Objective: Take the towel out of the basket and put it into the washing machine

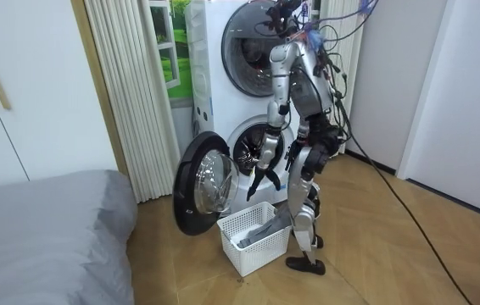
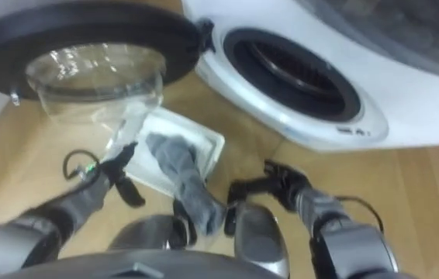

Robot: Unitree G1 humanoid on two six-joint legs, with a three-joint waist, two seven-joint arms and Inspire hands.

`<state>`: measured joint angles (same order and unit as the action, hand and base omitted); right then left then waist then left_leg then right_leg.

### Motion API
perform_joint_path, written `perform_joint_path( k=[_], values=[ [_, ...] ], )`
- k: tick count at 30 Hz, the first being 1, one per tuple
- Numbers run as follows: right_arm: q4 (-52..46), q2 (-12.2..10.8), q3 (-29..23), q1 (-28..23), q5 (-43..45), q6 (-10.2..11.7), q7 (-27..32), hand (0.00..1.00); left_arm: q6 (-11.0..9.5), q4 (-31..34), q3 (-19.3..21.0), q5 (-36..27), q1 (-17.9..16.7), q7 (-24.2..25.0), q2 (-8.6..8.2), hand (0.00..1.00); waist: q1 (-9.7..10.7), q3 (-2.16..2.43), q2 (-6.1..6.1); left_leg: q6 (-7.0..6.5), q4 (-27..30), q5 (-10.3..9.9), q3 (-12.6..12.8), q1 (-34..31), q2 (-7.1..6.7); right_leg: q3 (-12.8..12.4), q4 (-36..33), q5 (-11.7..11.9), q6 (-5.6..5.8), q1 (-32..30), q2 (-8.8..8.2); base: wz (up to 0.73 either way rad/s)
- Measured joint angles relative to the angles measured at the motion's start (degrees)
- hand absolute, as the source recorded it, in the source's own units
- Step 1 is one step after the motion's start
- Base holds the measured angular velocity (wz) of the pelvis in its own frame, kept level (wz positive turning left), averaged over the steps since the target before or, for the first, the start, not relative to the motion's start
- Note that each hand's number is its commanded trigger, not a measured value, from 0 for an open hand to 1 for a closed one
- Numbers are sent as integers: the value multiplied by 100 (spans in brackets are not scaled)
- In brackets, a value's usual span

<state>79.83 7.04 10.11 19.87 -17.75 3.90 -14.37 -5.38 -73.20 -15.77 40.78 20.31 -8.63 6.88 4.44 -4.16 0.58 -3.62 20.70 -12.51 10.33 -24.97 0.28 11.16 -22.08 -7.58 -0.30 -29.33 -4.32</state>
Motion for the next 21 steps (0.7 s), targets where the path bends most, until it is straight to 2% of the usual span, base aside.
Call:
perform_joint_path(
  k=[2, 3, 4, 8, 9, 10, 12, 13, 18, 21],
  values=[
    [-23, -10, 21, 187, -83, 26, 12, 0, -11, 14, -291, 194, 274, -94, 78, 0, 68, -39, 14, -6, 244, 3, 17, -509, 11, -8, -189, -6, -47, -480, -53, 3],
    [-23, -4, 105, 333, -184, 31, 59, 0, -9, 14, -456, 274, 444, -127, 135, 0, 106, -105, 8, -6, 391, 3, 16, -769, 23, -8, -294, -1, -59, -712, -66, 8],
    [-22, 4, 149, 399, -256, 29, 67, 0, -10, 17, -522, 289, 527, -140, 161, 0, 130, -126, 1, -7, 480, 2, 16, -927, 33, -13, -348, 3, -67, -848, -74, 6],
    [-228, 74, 402, 612, -878, 44, 112, 0, -10, 71, -966, 388, 989, -335, 318, 0, 186, -170, -6, -31, 1006, -13, 48, -1890, 64, -41, -870, -11, -146, -1826, -184, 1],
    [-257, 79, 437, 616, -962, 49, 114, 0, -9, 88, -1023, 393, 1016, -364, 331, 0, 186, -171, -5, -42, 1062, -19, 48, -2009, 69, -39, -932, -15, -160, -1946, -195, 5],
    [-341, 90, 451, 632, -1036, 45, 126, 0, -10, 129, -1113, 396, 1125, -429, 350, 0, 182, -180, -18, -81, 1190, -43, 47, -2243, 93, -36, -1031, -12, -214, -2168, -191, 0],
    [-387, 106, 498, 704, -1158, 47, 137, 0, -11, 134, -1194, 460, 1249, -524, 349, 0, 194, -213, -64, -104, 1419, -65, 37, -2593, 133, -36, -1188, 2, -259, -2481, -184, 0],
    [-419, 146, 500, 777, -1232, 47, 135, 0, -16, 143, -1308, 505, 1353, -598, 345, 0, 212, -248, -124, -112, 1536, -80, 16, -2840, 147, -19, -1282, 12, -284, -2695, -192, 0],
    [-456, 211, 652, 992, -2017, 127, 165, 0, -47, 295, -1632, 717, 1615, -885, 360, 0, 237, -257, -141, -146, 2074, -125, 32, -3734, 205, -2, -1799, -24, -405, -3575, -273, 5],
    [-606, 215, 671, 1033, -2366, 271, 124, 0, -204, 373, -1639, 890, 1742, -1004, 389, 0, 232, -256, -138, -145, 2518, -241, 26, -4197, 285, -8, -2181, -107, -466, -4018, -278, 0]
  ],
)
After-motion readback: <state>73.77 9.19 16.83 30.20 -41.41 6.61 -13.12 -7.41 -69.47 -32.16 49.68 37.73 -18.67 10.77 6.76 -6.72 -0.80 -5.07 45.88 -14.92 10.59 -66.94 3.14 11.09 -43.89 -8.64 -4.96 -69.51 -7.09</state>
